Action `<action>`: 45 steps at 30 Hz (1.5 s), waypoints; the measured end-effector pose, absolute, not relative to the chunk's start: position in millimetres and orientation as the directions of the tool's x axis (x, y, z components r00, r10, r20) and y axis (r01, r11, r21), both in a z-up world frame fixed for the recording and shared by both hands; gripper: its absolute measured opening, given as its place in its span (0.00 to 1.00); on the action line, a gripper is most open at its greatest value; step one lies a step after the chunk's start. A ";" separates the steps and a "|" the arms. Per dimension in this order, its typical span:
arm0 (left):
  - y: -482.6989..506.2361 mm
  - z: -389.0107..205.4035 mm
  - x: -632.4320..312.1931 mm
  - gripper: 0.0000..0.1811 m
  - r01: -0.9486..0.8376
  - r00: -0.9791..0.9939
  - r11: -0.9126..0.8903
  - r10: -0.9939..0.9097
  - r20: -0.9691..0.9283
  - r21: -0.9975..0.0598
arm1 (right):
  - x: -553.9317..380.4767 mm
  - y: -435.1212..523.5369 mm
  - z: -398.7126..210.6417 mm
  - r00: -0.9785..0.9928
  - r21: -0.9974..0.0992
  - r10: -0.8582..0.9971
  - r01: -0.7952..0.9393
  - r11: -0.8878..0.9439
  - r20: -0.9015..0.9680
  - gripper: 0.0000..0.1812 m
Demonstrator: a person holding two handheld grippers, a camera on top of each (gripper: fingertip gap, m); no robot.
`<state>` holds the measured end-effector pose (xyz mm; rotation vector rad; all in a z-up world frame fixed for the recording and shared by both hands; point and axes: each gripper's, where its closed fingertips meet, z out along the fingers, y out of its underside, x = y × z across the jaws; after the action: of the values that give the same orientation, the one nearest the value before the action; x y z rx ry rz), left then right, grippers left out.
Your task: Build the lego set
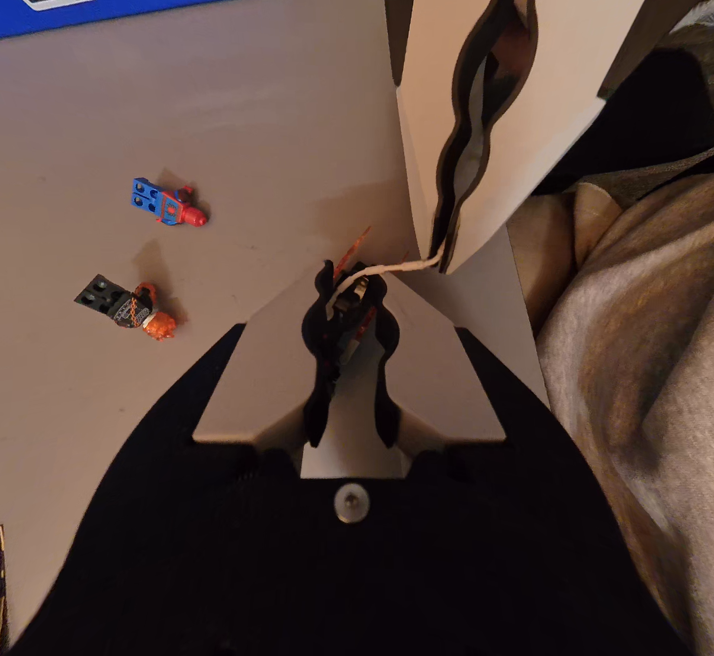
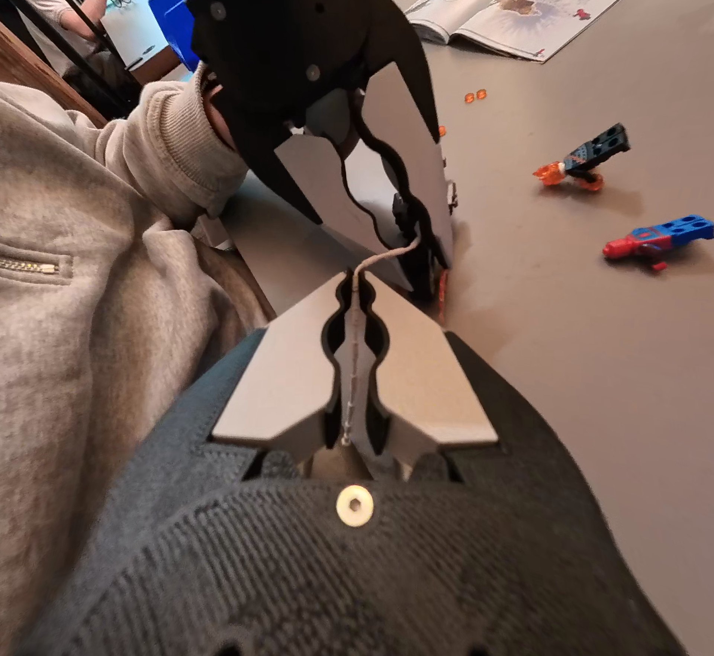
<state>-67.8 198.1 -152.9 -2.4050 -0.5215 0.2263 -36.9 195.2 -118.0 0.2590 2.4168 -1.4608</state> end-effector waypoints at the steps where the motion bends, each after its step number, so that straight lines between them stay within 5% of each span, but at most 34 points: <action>1: 197.3 -152.8 -69.0 0.10 0.310 0.903 -0.704 0.428 -0.033 -0.639 | -40.4 196.9 -117.7 -0.942 -0.834 0.009 0.303 0.461 -0.337 0.01; 10: 188.0 -154.8 -77.8 0.15 0.359 0.875 -0.688 0.484 -0.030 -0.630 | -72.6 211.7 -128.6 -0.983 -0.830 0.126 0.178 0.529 -0.131 0.16; 25: 171.4 -146.7 -82.4 0.15 0.396 0.832 -0.658 0.552 -0.053 -0.640 | -111.2 242.7 -88.6 -0.969 -0.900 0.246 0.127 0.417 -0.023 0.19; 40: 101.1 -71.2 -105.3 0.15 0.370 0.703 -0.355 0.711 0.009 -0.859 | -147.8 181.5 -33.8 -0.937 -0.977 0.349 0.074 0.201 0.001 0.28; 45: 32.9 -36.3 -119.4 0.15 0.296 0.565 -0.210 0.825 -0.007 -0.932 | -193.3 166.1 -43.2 -0.888 -0.977 0.441 -0.036 0.210 0.128 0.20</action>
<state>-119.4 32.9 -36.3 -1.7697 -0.9278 0.6435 -193.3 166.1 -43.2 0.4843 2.7127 -2.2107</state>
